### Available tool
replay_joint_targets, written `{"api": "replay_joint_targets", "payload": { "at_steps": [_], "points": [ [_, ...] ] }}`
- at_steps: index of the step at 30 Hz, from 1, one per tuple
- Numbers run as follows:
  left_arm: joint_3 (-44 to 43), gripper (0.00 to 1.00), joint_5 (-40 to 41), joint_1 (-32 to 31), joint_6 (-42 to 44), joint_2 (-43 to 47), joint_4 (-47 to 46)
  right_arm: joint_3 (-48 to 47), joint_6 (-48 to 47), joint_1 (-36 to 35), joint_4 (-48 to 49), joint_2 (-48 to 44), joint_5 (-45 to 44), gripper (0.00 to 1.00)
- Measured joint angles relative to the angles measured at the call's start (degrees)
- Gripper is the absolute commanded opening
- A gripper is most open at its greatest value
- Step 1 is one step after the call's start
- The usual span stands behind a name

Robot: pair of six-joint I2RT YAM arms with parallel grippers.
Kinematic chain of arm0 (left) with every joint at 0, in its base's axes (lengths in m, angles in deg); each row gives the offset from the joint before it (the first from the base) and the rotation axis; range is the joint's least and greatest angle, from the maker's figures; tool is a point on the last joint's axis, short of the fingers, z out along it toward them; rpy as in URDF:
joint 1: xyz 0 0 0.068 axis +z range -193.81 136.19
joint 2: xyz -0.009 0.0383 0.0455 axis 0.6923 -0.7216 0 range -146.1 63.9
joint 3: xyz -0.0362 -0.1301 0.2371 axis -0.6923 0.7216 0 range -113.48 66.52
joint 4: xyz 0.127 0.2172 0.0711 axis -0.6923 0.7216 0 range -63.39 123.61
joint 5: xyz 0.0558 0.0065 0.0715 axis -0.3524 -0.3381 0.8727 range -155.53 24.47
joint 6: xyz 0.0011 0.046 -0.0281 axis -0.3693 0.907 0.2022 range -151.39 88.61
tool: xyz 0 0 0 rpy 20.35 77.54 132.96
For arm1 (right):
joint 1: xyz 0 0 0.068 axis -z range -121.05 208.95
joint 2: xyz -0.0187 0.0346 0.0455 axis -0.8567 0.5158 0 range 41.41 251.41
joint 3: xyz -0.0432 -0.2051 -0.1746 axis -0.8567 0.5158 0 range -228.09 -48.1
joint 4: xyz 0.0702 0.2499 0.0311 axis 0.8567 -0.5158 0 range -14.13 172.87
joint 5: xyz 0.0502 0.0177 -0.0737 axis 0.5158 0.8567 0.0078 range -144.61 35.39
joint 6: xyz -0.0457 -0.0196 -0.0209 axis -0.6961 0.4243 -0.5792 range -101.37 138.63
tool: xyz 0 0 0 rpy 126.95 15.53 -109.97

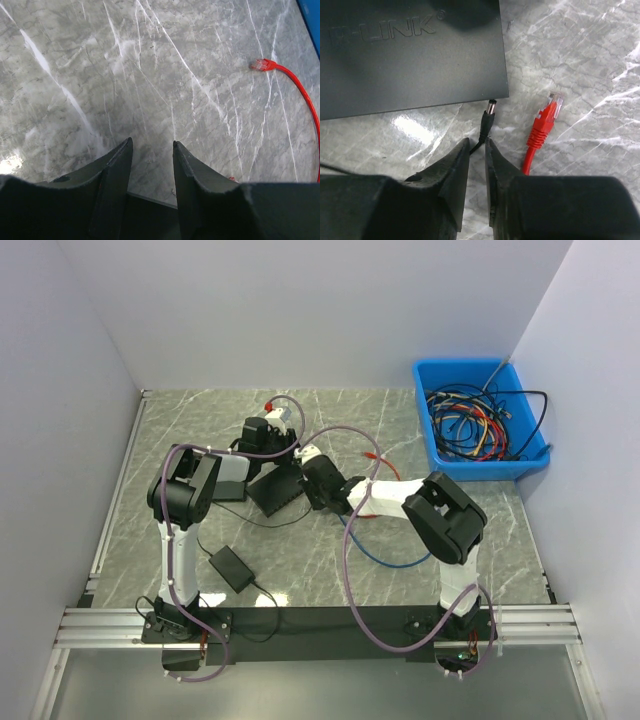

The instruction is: Insert the plug into the switch port

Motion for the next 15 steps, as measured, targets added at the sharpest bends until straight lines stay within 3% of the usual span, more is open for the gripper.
{"api": "replay_joint_targets", "payload": {
  "at_steps": [15],
  "points": [
    [-0.11,0.44,0.00,0.00,0.02,-0.04,0.17,0.11,-0.44,0.17,0.07,-0.24,-1.75,0.00]
  ]
}}
